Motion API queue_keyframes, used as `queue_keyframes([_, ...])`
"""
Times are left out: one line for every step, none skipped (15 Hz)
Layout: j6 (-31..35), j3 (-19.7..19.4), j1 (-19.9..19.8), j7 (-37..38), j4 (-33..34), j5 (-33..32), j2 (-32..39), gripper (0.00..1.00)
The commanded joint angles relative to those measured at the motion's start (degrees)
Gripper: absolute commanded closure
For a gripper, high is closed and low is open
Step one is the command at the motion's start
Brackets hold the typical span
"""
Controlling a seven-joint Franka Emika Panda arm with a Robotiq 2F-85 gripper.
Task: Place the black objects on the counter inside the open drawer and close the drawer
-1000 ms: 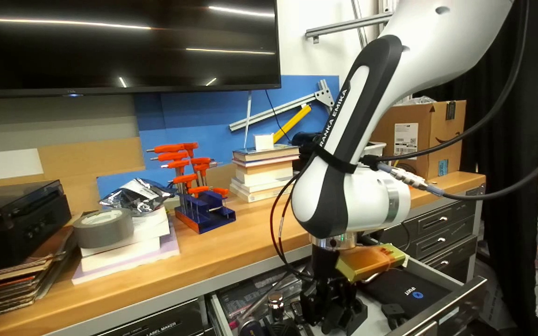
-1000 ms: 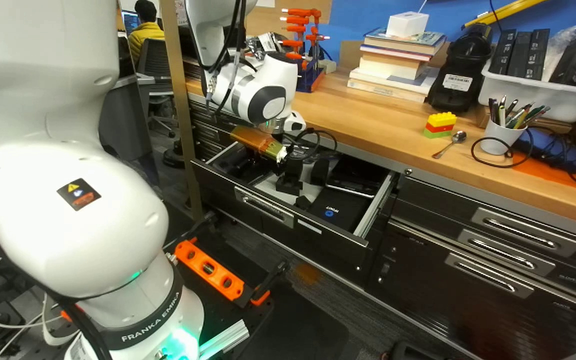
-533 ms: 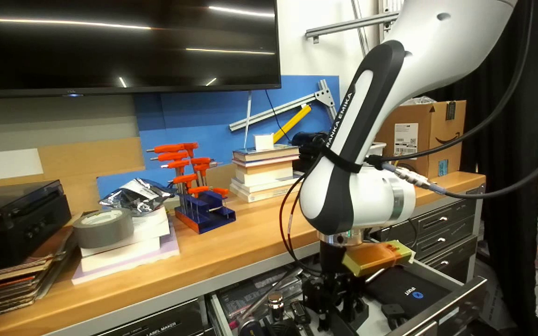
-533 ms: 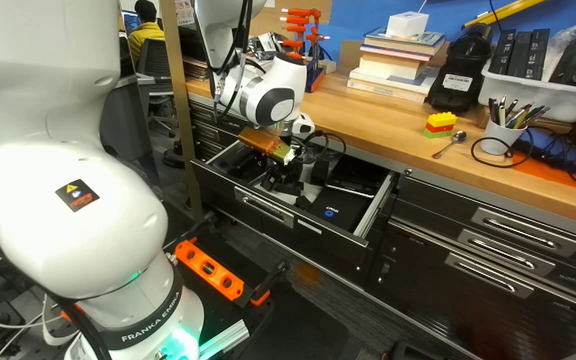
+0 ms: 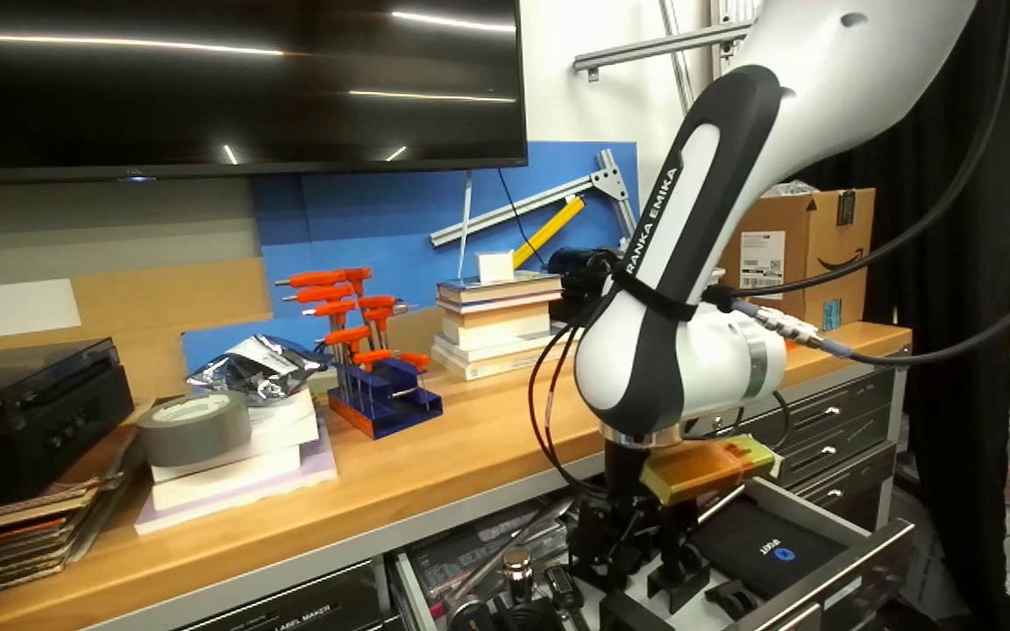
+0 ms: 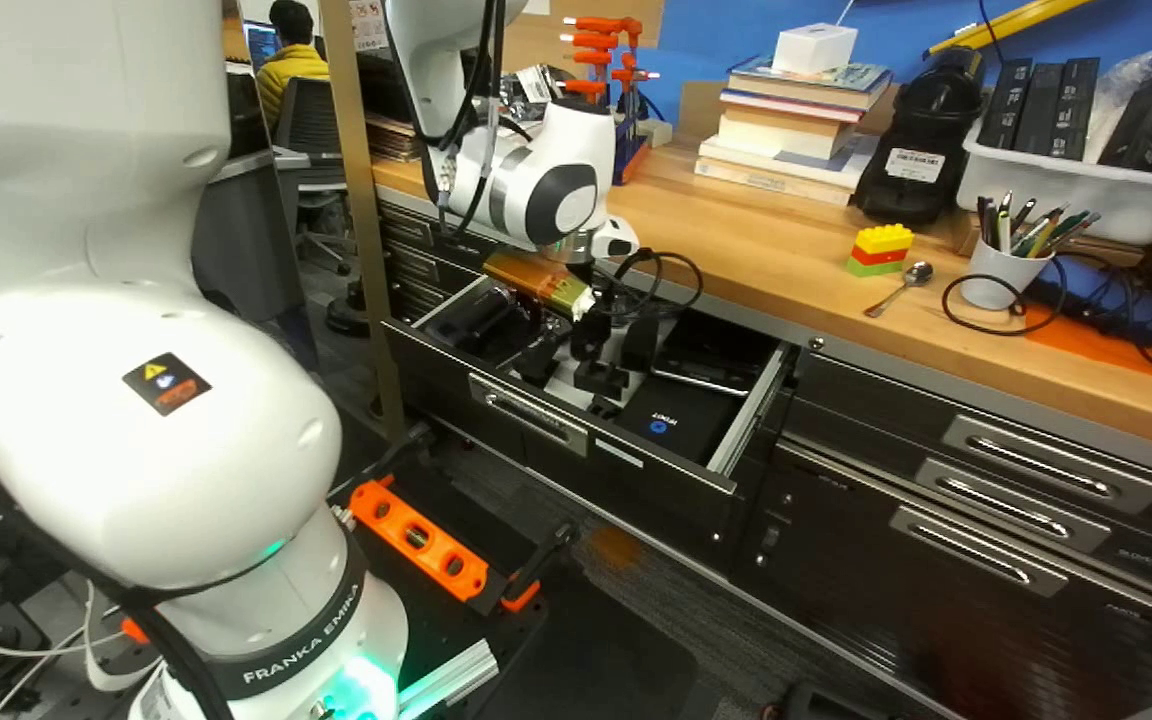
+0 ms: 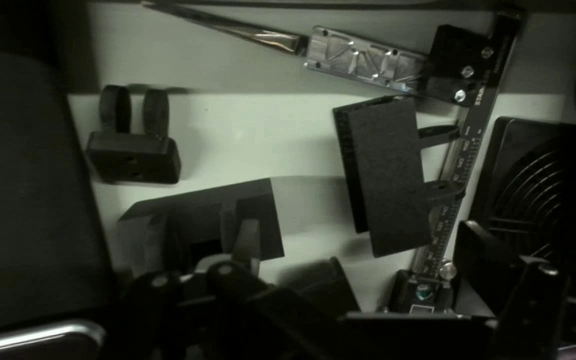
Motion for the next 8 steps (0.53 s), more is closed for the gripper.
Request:
queue_keyframes([-2.2,-9.1,7.4,15.2,-1.3,-10.4,-5.0,0.0])
queue_keyframes([-3.2,-12.8,10.3,19.5,-1.2,-13.0,-5.7,0.0])
queue_keyframes([-4.5,-15.1,11.7,24.0,-1.0,-16.0,-6.1,0.0])
queue_keyframes([-5.8,-17.1,13.0,28.3,-0.9,-18.7,-6.6,0.0])
queue_keyframes([-7.0,-18.4,13.7,32.7,-1.3,-21.0,-7.3,0.0])
queue_keyframes([-8.3,-19.8,14.6,37.0,-1.4,-23.4,-7.7,0.0])
queue_keyframes([-9.3,-20.7,15.1,41.0,-1.5,-24.8,-7.8,0.0])
queue_keyframes([-11.5,-18.9,13.0,45.4,-1.5,-27.1,-8.1,0.0])
